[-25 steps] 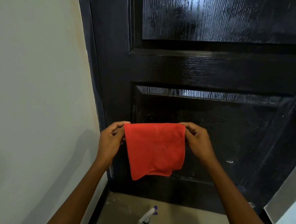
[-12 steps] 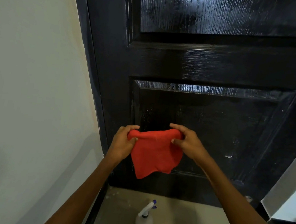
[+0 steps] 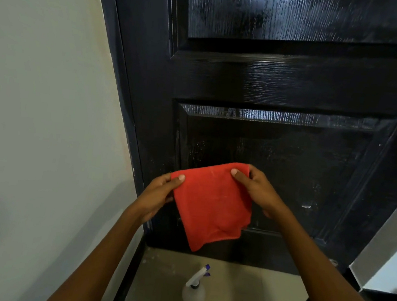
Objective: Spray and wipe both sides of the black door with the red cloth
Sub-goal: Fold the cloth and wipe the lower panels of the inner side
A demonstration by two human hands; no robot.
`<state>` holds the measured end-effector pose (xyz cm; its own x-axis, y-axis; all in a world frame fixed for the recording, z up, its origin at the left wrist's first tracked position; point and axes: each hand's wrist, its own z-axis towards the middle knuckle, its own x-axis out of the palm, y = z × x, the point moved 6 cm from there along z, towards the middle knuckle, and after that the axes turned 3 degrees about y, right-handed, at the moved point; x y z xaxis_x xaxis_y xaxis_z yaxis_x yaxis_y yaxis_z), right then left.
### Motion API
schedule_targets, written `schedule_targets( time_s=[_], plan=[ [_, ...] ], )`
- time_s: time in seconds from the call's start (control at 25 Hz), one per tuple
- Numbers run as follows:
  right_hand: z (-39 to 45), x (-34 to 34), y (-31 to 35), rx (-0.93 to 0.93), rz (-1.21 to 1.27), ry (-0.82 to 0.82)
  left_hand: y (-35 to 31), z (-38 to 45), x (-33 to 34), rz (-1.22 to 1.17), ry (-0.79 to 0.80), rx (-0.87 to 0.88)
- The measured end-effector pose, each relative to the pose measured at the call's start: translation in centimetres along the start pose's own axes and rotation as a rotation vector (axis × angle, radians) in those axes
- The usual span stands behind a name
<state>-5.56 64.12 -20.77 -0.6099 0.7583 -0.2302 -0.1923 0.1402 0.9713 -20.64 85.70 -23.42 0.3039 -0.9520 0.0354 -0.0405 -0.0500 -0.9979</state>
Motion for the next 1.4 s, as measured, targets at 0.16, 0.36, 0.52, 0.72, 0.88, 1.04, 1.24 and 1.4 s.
schedule_targets(
  time_s=[0.16, 0.36, 0.52, 0.72, 0.88, 1.04, 1.24, 1.4],
  plan=[
    [0.5, -0.2, -0.4, -0.085, -0.101, -0.146, 0.4, 0.5, 1.0, -0.082, -0.033, 0.028],
    [1.2, 0.1, -1.6, 0.061, 0.309, 0.082, 0.1, 0.8, 1.6, -0.234, -0.274, 0.084],
    [1.3, 0.0, -0.4, -0.064, 0.354, 0.062, -1.8, 0.9, 0.6, -0.297, -0.226, 0.156],
    [1.1, -0.2, 0.4, -0.25, 0.129, -0.112, 1.8, 0.2, 2.7, -0.012, -0.047, 0.012],
    [1.2, -0.9, -0.5, -0.175, -0.008, -0.132, 1.2, 0.3, 2.7, -0.152, -0.085, 0.035],
    [0.6, -0.8, -1.4, 0.108, 0.356, 0.062, 1.4, -0.1, 3.9, -0.238, 0.074, -0.033],
    [-0.5, -1.5, 2.6, -0.256, 0.375, 0.084, -1.7, -0.4, 1.9, -0.214, -0.177, 0.305],
    [-0.8, -2.3, 3.4, -0.397, 0.177, -0.068, -3.4, -0.4, 2.4, 0.141, -0.138, 0.335]
  ],
)
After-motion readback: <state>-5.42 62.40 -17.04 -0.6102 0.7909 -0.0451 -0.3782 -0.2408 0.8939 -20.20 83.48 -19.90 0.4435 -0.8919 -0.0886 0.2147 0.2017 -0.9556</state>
